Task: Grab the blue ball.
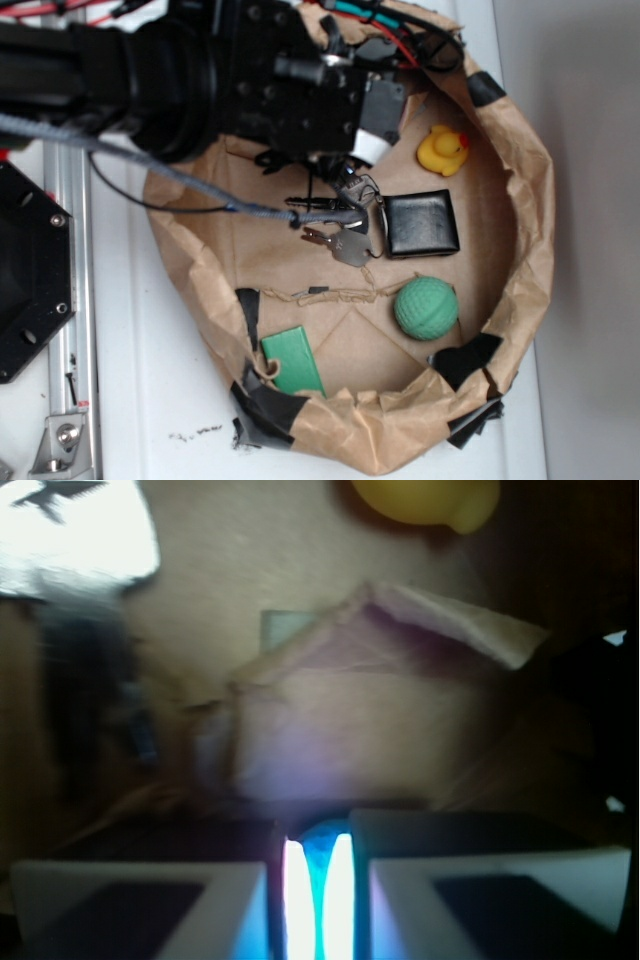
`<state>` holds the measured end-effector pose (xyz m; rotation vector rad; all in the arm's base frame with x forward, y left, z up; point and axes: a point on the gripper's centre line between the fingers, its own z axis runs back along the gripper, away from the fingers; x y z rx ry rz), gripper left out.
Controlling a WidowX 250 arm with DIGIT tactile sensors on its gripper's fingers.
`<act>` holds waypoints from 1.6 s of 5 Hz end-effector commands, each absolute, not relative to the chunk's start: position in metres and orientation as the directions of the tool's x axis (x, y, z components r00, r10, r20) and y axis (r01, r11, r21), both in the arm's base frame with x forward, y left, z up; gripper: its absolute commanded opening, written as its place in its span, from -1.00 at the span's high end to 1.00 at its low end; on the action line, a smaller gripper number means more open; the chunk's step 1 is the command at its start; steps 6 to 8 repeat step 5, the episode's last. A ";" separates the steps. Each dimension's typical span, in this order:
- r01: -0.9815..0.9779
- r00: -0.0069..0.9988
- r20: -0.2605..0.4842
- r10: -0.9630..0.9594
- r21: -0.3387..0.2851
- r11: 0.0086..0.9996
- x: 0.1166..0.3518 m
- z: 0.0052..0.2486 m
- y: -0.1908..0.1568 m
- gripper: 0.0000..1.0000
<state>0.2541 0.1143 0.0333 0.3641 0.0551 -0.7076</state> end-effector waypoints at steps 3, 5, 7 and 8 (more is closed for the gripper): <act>0.187 0.948 0.239 -0.212 0.123 0.975 0.273 0.216 -0.003 1.00; -0.030 0.957 0.289 0.006 0.080 0.996 0.260 0.202 0.006 1.00; -0.030 0.957 0.289 0.006 0.080 0.996 0.260 0.202 0.006 1.00; -0.030 0.957 0.289 0.006 0.080 0.996 0.260 0.202 0.006 1.00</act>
